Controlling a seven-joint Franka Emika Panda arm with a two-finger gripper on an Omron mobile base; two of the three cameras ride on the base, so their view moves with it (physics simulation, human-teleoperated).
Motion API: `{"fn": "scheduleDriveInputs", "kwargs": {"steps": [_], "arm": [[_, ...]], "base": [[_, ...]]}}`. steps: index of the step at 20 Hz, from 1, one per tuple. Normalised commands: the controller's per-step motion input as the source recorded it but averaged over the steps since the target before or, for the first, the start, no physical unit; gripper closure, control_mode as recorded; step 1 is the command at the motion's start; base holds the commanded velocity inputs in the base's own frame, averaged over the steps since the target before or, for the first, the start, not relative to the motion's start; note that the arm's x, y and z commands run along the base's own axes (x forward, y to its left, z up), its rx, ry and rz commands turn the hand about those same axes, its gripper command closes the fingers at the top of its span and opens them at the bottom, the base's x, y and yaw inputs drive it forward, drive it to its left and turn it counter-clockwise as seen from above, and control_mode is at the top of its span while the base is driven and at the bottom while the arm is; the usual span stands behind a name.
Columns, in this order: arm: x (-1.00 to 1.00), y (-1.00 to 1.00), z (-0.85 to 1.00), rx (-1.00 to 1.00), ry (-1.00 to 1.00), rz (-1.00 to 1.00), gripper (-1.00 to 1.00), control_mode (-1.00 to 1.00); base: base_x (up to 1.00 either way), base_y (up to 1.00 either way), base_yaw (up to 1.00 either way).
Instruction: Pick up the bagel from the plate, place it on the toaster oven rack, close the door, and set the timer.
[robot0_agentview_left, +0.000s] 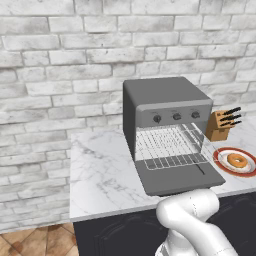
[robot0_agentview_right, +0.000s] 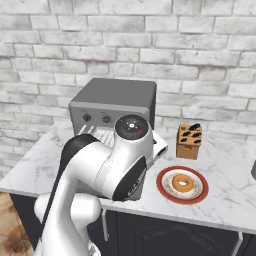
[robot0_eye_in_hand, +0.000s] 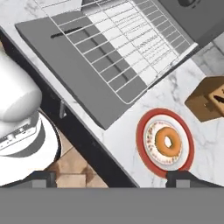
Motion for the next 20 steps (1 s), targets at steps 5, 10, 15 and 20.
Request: {"fn": "scheduleDriveInputs", "kwargs": {"steps": [5, 10, 15, 20], "arm": [[0.07, -0.94, -0.21, 0.07, 0.0, 0.35, -1.0, -1.0], [0.35, -0.62, -0.3, 0.0, 0.0, 0.4, -1.0, -1.0], [0.36, -0.11, -0.36, -0.03, 0.0, 0.37, -1.0, -1.0], [0.15, 0.0, -0.51, -0.11, -0.03, 0.23, -1.0, -1.0]], "base": [[0.0, 0.0, 0.0], [0.0, 0.0, 0.0], [0.0, 0.0, 0.0], [0.0, 0.0, 0.0]]}}
